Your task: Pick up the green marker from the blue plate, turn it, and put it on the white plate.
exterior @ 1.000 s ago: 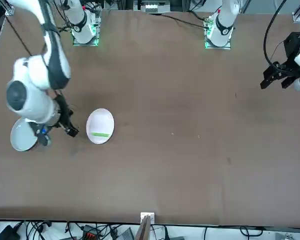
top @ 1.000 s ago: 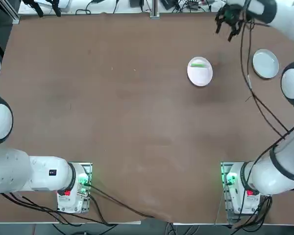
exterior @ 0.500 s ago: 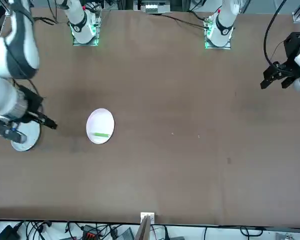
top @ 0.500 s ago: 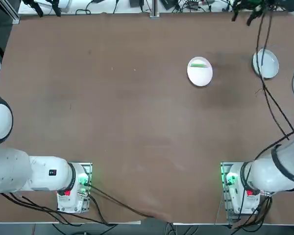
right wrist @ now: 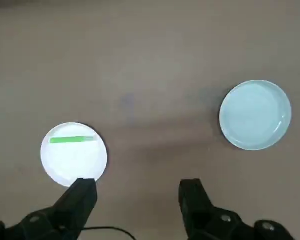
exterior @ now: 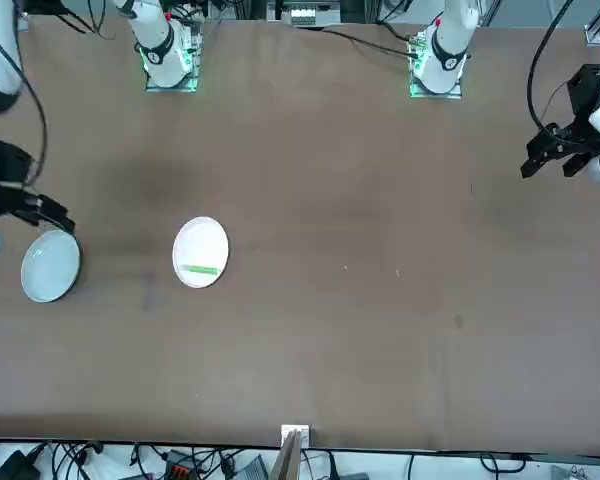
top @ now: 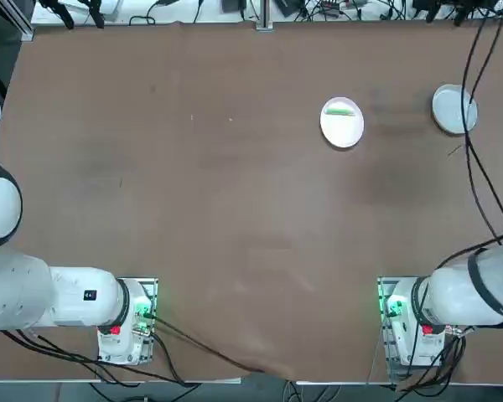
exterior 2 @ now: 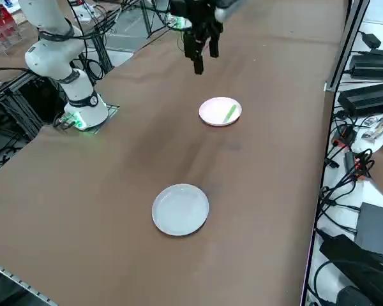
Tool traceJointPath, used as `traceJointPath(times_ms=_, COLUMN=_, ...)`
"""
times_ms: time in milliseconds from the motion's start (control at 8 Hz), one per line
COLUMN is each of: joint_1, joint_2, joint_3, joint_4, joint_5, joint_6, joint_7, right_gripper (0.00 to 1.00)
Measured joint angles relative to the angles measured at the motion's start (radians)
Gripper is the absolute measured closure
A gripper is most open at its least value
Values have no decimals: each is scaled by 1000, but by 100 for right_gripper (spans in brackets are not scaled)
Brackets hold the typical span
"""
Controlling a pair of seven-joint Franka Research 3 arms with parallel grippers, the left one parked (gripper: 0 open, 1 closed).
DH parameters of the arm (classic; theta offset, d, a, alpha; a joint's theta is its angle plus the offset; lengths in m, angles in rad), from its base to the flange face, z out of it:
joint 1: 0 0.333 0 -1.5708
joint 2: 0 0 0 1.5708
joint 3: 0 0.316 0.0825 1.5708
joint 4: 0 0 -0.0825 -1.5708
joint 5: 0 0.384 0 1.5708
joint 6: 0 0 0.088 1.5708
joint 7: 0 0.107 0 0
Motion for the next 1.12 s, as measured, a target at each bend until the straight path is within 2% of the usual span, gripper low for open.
traceJointPath(times_ms=500, joint_1=-8, joint_2=-98, joint_3=6, joint_4=0, joint_5=-7, joint_6=-161, joint_7=0, right_gripper=0)
traceJointPath(times_ms=875, joint_1=-44, joint_2=-162, joint_3=35, joint_4=-54, joint_5=-7, joint_6=-170, joint_7=0, right_gripper=0)
traceJointPath(times_ms=1125, joint_1=-43, joint_2=-176, joint_3=47, joint_4=-61, joint_5=-7, joint_6=-164, joint_7=0, right_gripper=0)
